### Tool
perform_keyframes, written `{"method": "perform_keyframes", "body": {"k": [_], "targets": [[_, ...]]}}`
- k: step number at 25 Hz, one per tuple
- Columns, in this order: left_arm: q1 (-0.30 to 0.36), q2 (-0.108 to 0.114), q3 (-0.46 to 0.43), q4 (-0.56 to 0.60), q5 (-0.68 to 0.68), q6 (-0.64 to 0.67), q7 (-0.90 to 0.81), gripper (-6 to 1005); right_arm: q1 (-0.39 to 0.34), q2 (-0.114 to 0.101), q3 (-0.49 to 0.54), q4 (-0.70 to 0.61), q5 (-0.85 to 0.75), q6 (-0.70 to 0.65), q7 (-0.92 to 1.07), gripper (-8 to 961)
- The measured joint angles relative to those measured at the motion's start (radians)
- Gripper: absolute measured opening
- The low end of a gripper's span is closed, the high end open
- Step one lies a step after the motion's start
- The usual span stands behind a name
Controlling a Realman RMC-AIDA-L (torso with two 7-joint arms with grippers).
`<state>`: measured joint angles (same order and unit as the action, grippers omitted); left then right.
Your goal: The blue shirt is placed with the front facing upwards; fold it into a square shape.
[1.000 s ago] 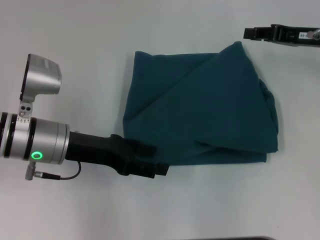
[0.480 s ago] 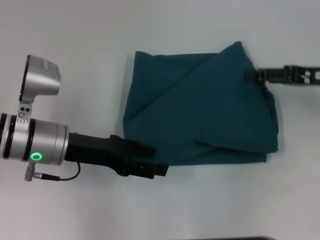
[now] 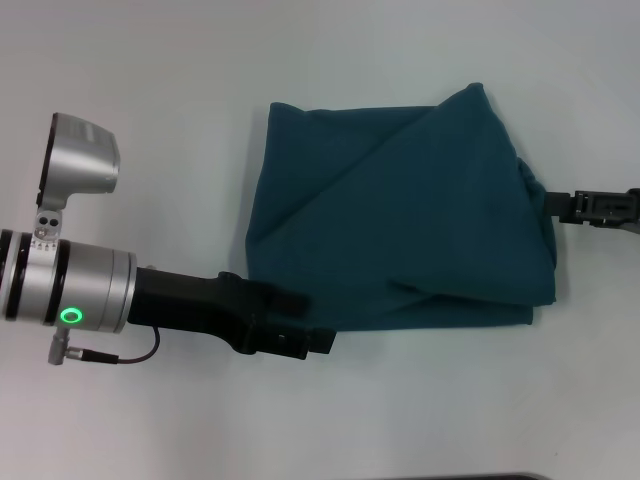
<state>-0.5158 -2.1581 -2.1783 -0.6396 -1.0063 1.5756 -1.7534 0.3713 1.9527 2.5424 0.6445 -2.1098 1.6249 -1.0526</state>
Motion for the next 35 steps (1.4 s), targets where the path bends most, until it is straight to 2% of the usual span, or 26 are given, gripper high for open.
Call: {"method": "perform_keyframes", "body": {"k": [10,35], "targets": [[0.0,0.0,0.0,0.0,0.001,0.0,0.0,768,0.028,0.028,-0.01,-0.014,-0.004,-0.056,-0.01,702],[-0.001,0.0,0.0,0.0,0.002,0.0,0.0,768,0.025,0.029,-0.044,-0.046,-0.006,-0.049,-0.012,693]]}}
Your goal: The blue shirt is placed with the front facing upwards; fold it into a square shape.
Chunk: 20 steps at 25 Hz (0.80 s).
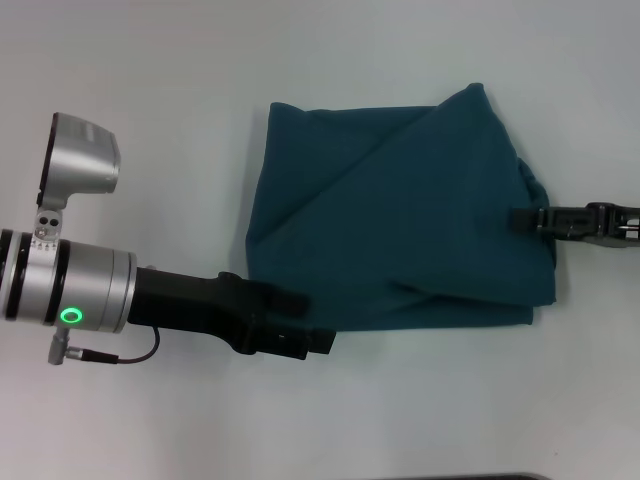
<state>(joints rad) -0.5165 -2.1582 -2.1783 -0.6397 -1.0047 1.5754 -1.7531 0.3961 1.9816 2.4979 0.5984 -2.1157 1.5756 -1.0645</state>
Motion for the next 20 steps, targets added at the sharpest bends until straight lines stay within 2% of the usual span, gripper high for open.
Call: {"method": "perform_keyframes", "body": {"k": [15,20], "targets": [[0.001,0.0,0.0,0.0,0.0,0.0,0.0,767,0.0,-0.001,-0.006,-0.01,-0.001,0.015,-0.012,683],[0.001,0.0,0.002,0.0,0.0,0.0,0.0,767,0.013,0.0,-0.006,-0.01,0.004,0.016,-0.034,602]]}}
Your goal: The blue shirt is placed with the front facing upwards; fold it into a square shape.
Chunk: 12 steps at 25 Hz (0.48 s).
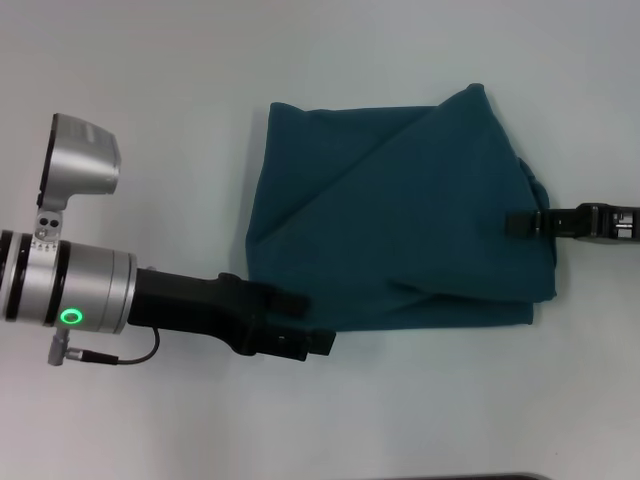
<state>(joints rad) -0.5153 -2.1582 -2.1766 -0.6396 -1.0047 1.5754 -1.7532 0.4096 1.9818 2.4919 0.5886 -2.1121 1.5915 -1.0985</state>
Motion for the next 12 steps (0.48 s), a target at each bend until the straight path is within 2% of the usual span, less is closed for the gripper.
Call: {"method": "perform_keyframes", "body": {"k": [6,11,12], "targets": [[0.0,0.0,0.006,0.0,0.0,0.0,0.0,768,0.008,-0.001,0.015,0.007,0.006,0.007,-0.003,369],[0.0,0.0,0.006,0.0,0.0,0.0,0.0,769,0.015,-0.01,0.038,0.011,0.021,0.013,-0.003,136],[0.0,0.0,0.006,0.0,0.0,0.0,0.0,769,0.017,-0.012,0.039,0.011,0.025,0.013,-0.003,117]]}}
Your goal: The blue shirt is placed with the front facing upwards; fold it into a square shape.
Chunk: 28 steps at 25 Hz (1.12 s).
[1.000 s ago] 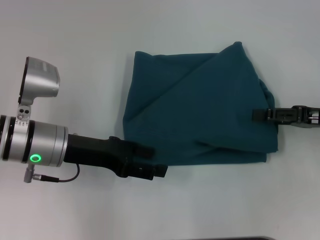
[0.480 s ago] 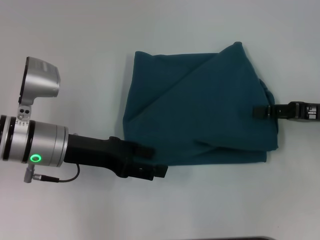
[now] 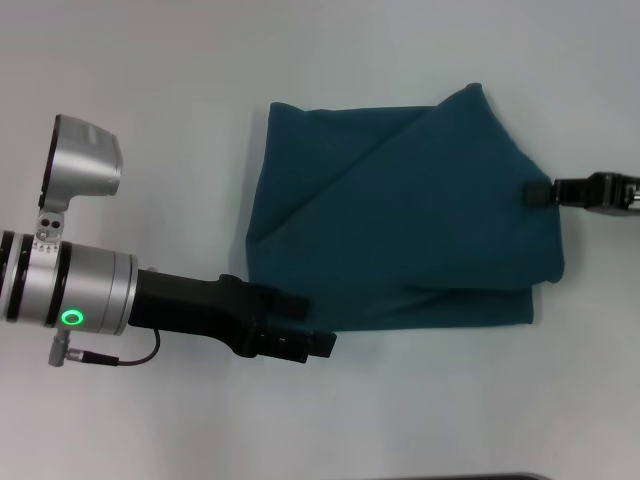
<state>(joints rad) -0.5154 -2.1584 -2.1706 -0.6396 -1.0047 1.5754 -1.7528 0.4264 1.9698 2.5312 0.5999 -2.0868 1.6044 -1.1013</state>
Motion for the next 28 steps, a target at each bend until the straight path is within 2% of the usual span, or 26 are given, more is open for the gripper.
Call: {"method": "perform_keyframes", "body": {"k": [5,16,24,28], "targets": [[0.0,0.0,0.001,0.003,0.0,0.0,0.001,767,0.017,-0.01,0.001,0.007,0.006,0.01,0.006,20],[0.0,0.004,0.002,0.008,0.0,0.0,0.002,767,0.073,-0.014,-0.014,0.027,-0.008,0.013,0.035,48],[-0.003,0.005,0.002,0.008,0.001,0.0,0.003,768,0.042,-0.014,0.002,0.019,-0.015,0.007,0.04,68],[-0.003,0.004,0.002,0.008,0.002,0.0,0.003,768,0.018,-0.014,-0.004,0.016,-0.022,0.006,0.03,252]]}}
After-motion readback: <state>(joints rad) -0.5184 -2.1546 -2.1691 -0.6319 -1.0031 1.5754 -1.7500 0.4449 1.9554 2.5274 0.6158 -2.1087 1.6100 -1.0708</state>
